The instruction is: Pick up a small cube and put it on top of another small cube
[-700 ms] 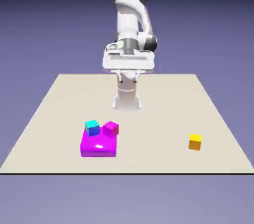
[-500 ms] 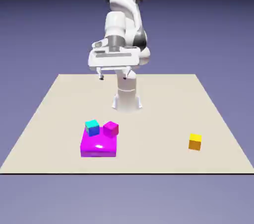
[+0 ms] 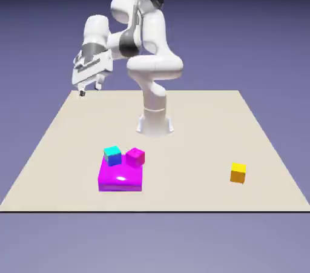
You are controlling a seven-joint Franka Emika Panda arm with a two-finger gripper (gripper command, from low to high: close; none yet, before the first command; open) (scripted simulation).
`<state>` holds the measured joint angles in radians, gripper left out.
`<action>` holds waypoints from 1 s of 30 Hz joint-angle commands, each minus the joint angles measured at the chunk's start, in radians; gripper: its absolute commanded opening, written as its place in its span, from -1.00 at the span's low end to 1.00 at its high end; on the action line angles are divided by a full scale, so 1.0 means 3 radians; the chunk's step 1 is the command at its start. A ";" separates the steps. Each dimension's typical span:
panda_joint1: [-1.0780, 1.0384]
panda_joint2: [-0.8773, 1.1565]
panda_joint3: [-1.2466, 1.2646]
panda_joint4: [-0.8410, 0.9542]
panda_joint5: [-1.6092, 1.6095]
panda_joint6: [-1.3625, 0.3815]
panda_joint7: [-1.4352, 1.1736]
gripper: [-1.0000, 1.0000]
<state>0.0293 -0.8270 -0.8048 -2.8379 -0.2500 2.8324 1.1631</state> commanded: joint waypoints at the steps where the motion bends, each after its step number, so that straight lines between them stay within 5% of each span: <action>1: 0.0003 -0.0039 -0.0121 -0.0004 -0.0038 -0.0031 0.0063 0.00; 30: 0.0078 -0.1158 -0.3624 -0.0126 -0.1126 -0.0921 0.1901 0.00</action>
<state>0.0528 -1.1743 -1.8920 -2.8757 -0.5877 2.5560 1.7332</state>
